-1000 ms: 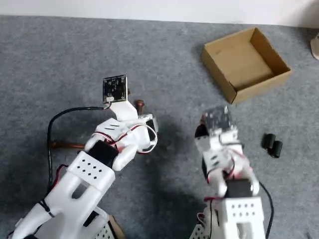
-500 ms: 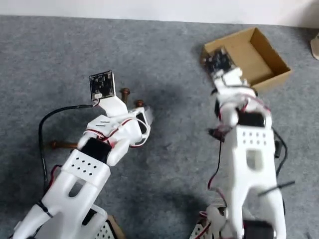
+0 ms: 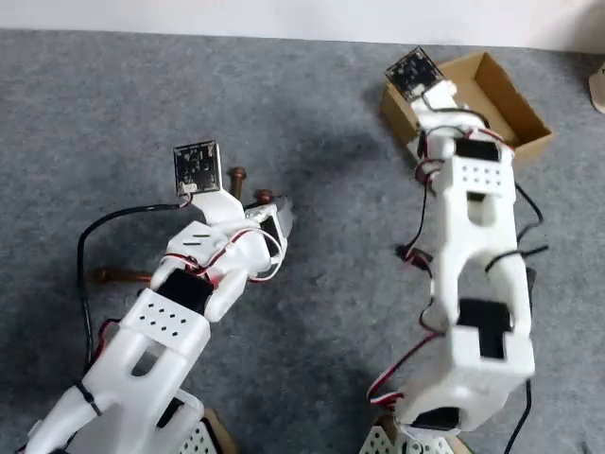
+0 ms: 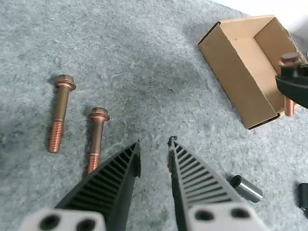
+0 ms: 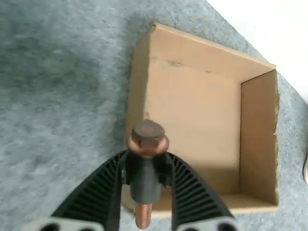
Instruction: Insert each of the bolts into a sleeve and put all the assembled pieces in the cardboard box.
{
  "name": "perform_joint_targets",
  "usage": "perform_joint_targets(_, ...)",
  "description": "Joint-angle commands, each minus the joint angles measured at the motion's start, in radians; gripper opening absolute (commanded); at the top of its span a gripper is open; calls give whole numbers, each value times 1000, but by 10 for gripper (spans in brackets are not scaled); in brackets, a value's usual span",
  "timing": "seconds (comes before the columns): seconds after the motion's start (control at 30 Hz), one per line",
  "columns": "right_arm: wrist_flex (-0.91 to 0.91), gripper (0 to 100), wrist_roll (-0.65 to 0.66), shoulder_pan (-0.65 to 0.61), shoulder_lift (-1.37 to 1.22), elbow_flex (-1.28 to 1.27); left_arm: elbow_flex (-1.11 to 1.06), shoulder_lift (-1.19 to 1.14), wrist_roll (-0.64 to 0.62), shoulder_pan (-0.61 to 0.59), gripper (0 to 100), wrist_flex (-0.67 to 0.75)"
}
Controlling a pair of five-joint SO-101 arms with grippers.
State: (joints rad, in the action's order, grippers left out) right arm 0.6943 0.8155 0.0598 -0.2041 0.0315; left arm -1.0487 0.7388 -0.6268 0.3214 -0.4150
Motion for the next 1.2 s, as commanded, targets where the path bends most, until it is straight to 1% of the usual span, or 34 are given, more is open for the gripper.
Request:
perform_joint_targets(0.0, -5, 4, 25, 35, -81, 185, 5, 8, 9, -12, 109, 20)
perform_joint_targets(0.23, -1, 4, 18, 53, -331, 415, 5, 8, 11, -12, 109, 21)
perform_joint_targets(0.3, 24, 19, 15, 51, -377, 455, 4, 8, 11, -12, 109, 23)
perform_joint_targets(0.33, 56, 50, -8, 51, -397, 476, 4, 8, 11, -12, 109, 23)
perform_joint_targets(0.43, 110, 228, -91, 50, -432, 547, 4, 8, 11, -12, 109, 23)
perform_joint_targets(0.47, 136, 269, -87, 50, -440, 572, 4, 8, 11, -12, 109, 23)
perform_joint_targets(0.5, 165, 271, -87, 50, -446, 596, 4, 8, 11, -12, 109, 23)
perform_joint_targets(0.53, 197, 249, -94, 47, -447, 619, 4, 8, 11, -12, 109, 23)
perform_joint_targets(0.63, 286, 132, -161, 47, -444, 687, 4, 8, 11, -12, 109, 23)
perform_joint_targets(0.7, 349, 77, -221, 51, -444, 745, 4, 8, 11, -12, 109, 23)
perform_joint_targets(0.8, 504, 67, -327, 61, -444, 842, 4, 8, 11, -12, 109, 23)
perform_joint_targets(0.9, 697, 67, -470, 77, -446, 931, 4, 7, 11, -12, 109, 23)
perform_joint_targets(0.97, 794, 67, -528, 108, -450, 980, 4, 7, 11, -12, 109, 20)
perform_joint_targets(1.17, 894, 67, -618, 231, -452, 1027, 4, 7, 11, -12, 109, 18)
